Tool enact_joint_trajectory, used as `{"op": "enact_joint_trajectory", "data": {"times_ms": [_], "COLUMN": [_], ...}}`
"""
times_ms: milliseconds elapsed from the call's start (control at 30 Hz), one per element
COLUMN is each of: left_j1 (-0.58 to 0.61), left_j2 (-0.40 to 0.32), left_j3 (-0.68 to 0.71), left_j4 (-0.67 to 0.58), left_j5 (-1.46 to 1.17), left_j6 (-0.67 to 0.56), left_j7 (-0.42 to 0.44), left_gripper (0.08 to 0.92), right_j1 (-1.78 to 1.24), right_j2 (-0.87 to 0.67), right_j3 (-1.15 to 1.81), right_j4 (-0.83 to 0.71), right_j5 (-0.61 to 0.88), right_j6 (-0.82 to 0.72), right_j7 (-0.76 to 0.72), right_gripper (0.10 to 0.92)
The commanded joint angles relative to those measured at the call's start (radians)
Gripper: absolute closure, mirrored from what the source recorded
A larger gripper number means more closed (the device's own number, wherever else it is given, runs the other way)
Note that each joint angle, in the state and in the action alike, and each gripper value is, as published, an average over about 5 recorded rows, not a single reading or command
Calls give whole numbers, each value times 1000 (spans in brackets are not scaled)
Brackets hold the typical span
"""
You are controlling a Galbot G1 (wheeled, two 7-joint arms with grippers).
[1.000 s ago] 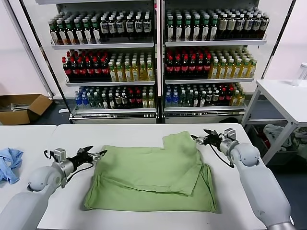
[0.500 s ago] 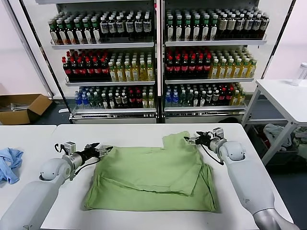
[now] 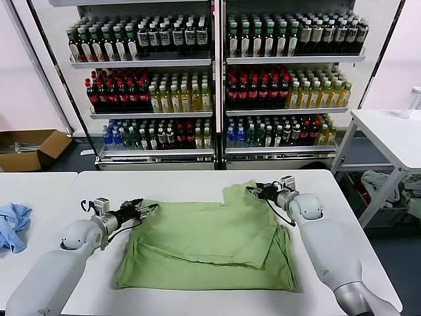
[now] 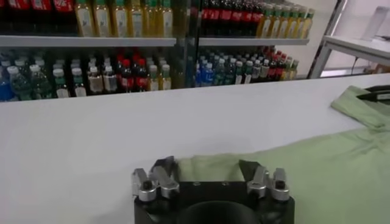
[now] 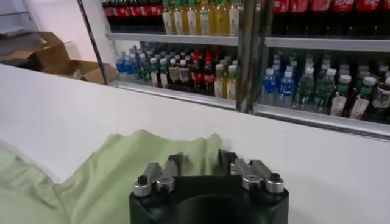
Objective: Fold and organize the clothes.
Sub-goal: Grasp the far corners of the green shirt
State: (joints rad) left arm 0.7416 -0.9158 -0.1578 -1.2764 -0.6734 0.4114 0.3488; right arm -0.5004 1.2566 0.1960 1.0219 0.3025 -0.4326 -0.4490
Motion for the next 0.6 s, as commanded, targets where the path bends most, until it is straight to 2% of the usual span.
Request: {"op": "enact_joint_trajectory", "data": {"times_ms": [33, 167, 267, 500, 600], "left_j1": [1, -3, -8, 4, 36], "left_j2": [0, -1, 0, 15, 29], "left_j3": [14, 16, 14, 6, -18], "left_j4": [2, 4, -2, -80, -139], "left_j5": [4, 5, 4, 0, -6], "left_j6": [1, -3, -11, -17, -17], "left_j7": [4, 3, 2, -2, -6], "left_gripper": [434, 547, 634, 839, 895], "right_j1": [-17, -28, -44, -114, -161], "right_j2": [16, 14, 10, -8, -30], "right_j3": [-4, 1, 11, 75, 102], "right_j4": [36, 93, 151, 305, 392], "right_j5": [10, 40, 79, 183, 231], "right_j6": [-8, -14, -25, -48, -60], "right_j7": [6, 12, 20, 40, 54], "right_gripper": [744, 856, 911, 919, 919]}}
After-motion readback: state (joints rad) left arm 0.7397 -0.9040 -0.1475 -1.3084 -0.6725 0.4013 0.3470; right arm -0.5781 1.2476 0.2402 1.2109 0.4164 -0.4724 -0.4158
